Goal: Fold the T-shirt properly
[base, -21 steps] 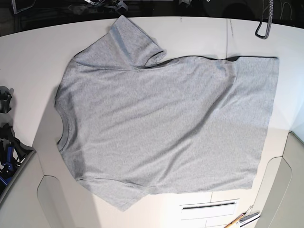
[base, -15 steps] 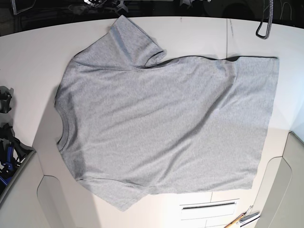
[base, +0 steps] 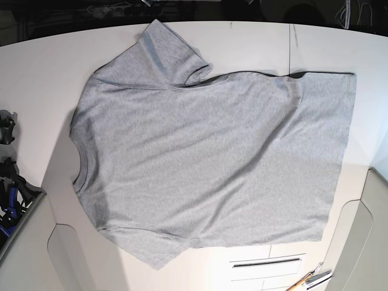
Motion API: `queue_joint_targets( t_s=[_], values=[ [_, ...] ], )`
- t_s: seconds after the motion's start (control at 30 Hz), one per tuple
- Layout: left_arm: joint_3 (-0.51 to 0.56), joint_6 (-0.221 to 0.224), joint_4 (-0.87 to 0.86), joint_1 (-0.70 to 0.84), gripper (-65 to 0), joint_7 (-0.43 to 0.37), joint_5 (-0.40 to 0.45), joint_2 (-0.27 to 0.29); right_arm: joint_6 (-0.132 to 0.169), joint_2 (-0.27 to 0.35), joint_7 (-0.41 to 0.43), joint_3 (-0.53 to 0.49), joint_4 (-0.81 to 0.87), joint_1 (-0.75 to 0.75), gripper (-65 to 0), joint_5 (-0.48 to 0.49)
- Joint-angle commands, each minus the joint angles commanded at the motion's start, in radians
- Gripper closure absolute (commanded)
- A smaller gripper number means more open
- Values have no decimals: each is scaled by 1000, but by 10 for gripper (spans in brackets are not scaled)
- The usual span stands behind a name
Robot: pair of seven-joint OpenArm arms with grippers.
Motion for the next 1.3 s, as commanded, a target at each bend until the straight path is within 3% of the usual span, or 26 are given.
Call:
queue_joint_targets(
  t_s=[0.13,0.23,0.33,0.57,0.77,0.83,0.93,1.03,1.1,1.2,1.3],
  values=[
    [-116,-2,129,116,-28,11,2,-11,0,69,0,0,153,-93,-11,6],
    [-209,-50,230,197,-28,11,9,-16,0,126,0,0,272,-167,-11,6],
    [-293,-72,333,276,-28,16,9,-26,-4,190,0,0,411,-243,-11,6],
    [-486,-71,638,470,-28,19,9,-46,-107,343,-76,0,811,-441,-11,5],
    [-668,-71,911,651,-28,27,8,-46,-161,443,-91,4,1073,-555,-10,-18],
    [-727,-67,999,704,-28,35,8,-46,-179,459,-122,14,1140,-573,-10,-17],
    [-809,-68,1135,777,-28,38,8,-46,-181,484,-171,48,1239,-592,-8,-16],
    [-885,-66,1240,808,-28,38,-35,-46,-184,488,-275,107,1337,-599,-8,7],
    [-933,-63,1285,808,-28,38,-68,-46,-184,487,-320,160,1400,-599,-8,56],
    [-998,-64,1334,806,-28,38,-129,-46,-184,476,-321,254,1468,-599,0,153],
    [-1050,-105,1362,806,-28,38,-193,-46,-183,449,-322,357,1496,-599,0,271]
  ],
)
